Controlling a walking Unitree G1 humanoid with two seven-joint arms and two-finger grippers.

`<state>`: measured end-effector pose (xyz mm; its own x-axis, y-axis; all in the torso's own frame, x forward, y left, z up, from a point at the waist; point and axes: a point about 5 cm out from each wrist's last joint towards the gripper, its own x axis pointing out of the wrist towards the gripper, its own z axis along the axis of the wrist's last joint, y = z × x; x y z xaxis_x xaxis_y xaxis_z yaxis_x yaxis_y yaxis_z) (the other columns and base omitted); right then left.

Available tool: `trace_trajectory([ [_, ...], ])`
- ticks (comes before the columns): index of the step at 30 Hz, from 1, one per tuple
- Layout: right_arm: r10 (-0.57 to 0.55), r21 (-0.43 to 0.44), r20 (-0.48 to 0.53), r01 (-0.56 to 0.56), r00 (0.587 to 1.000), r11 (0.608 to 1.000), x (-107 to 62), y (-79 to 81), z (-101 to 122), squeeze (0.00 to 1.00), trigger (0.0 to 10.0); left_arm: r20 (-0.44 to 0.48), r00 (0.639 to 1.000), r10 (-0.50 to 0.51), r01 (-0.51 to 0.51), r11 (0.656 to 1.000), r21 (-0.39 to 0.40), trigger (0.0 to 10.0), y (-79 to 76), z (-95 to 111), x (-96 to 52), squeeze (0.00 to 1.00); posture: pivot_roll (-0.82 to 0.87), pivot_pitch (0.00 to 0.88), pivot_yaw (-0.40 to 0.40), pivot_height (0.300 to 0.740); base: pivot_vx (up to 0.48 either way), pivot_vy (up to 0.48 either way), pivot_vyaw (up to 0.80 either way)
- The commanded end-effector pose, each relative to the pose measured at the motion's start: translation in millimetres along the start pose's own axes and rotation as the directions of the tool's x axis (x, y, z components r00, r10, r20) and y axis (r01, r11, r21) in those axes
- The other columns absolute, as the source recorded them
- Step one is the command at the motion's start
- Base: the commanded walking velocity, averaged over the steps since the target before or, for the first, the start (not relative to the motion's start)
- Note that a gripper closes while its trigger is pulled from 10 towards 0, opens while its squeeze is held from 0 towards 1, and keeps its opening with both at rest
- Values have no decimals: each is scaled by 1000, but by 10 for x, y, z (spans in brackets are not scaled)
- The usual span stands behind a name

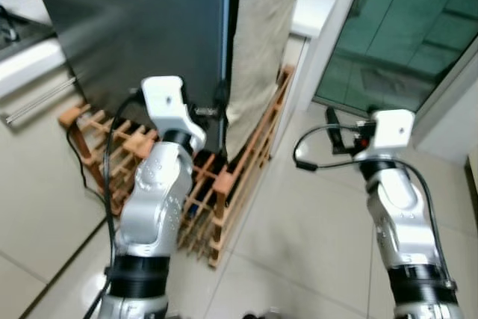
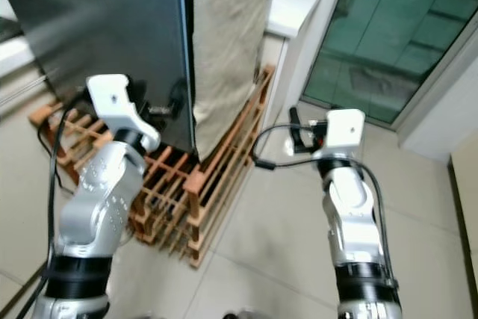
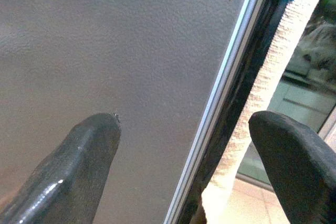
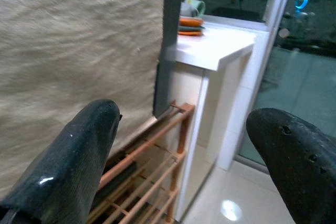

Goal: Restocking fridge

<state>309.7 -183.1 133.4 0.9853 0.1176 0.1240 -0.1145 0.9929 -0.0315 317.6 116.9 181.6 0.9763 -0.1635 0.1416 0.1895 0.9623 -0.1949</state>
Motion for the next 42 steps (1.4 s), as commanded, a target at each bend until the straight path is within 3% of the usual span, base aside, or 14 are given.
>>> trace_trajectory([
  [1,-2,6,13,2,1000,1000,11,-4,51,0,10000,14,998,-55,55,998,5,10000,-114,38,85,0,-84,0,-64,740,0,0,0],
  [7,4,0,10,-4,1000,1000,-39,17,42,0,10000,3,993,-114,114,993,-21,10000,-254,23,299,0,-137,0,-57,740,0,0,0],
  [13,-7,-16,-6,7,1000,1000,-135,-34,10,0,10000,-4,994,-110,109,994,-30,10000,-277,16,531,0,-172,0,-47,740,0,0,0],
  [19,-13,-20,-17,12,1000,1000,-179,-49,-6,0,10000,30,987,-160,161,985,-59,10000,-405,90,614,0,-184,0,-44,740,0,0,0],
  [28,-12,-20,-28,12,1000,1000,-192,-29,-29,0,10000,37,969,-242,245,965,-98,10000,-651,70,609,0,-188,0,-34,740,0,0,0],
  [34,-15,-17,-37,14,999,1000,-205,-23,-57,0,10000,29,959,-280,282,954,-107,10000,-729,17,505,0,-178,0,-31,740,0,0,0],
  [42,-14,-12,-38,14,999,1000,-187,-5,-66,0,10000,17,959,-284,285,954,-98,10000,-782,-21,556,0,-173,0,-27,740,0,0,0],
])
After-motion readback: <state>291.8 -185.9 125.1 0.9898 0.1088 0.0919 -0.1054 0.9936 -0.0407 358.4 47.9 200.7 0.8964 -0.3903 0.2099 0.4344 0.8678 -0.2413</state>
